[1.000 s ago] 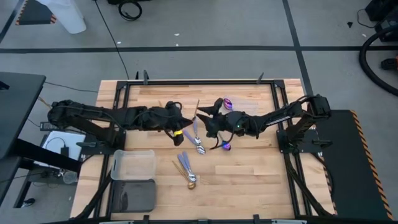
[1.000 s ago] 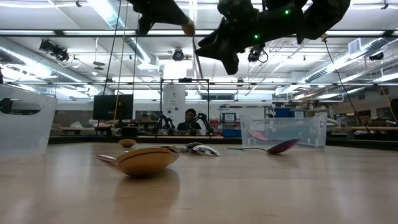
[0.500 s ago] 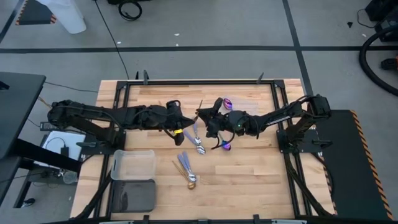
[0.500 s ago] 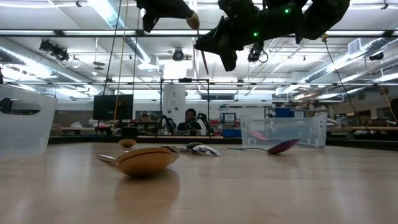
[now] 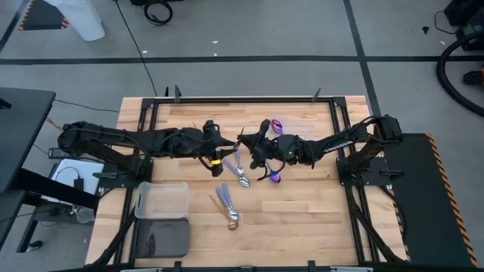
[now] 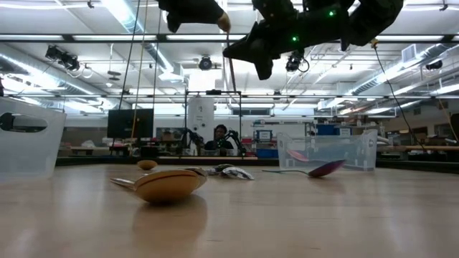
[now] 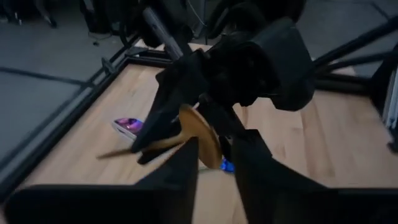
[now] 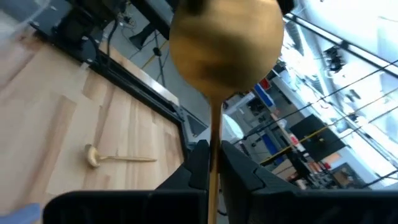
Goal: Sort silverware by color (type)
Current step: Put the gold spoon into the bottom transparent bin
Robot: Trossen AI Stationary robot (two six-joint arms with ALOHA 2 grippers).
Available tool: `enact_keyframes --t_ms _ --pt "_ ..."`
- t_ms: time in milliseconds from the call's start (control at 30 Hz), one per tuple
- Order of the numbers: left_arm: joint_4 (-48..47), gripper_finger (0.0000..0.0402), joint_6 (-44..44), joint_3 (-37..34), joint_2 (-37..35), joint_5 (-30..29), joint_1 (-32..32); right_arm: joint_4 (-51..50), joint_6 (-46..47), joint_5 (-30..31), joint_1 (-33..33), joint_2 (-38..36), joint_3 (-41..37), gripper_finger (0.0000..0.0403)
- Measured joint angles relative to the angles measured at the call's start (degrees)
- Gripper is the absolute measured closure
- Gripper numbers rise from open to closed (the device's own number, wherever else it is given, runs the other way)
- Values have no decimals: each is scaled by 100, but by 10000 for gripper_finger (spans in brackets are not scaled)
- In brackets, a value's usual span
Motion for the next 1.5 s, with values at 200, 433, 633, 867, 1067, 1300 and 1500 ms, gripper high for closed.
enact_keyframes --t_ms 200,433,633,867,1067,1300,1500 --pt "-100 221 821 2 0 -96 0 -181 129 -93 0 0 0 375" --pt "-924 207 1394 2 47 -972 2 -233 728 -172 1 0 0 375" --pt "-1117 207 1655 -2 271 -1112 2 -110 1571 -895 -56 -5 1 375" --pt "-903 207 1609 -2 623 -723 2 173 2416 -1807 -205 -9 7 374" --pt "-589 209 1497 0 709 -703 24 361 2413 -1956 -197 -9 7 374" --pt "-585 257 1361 0 728 -702 20 429 2419 -2023 -195 -9 7 374" --pt "-566 307 1231 0 745 -707 52 440 2522 -2043 -195 -9 7 374"
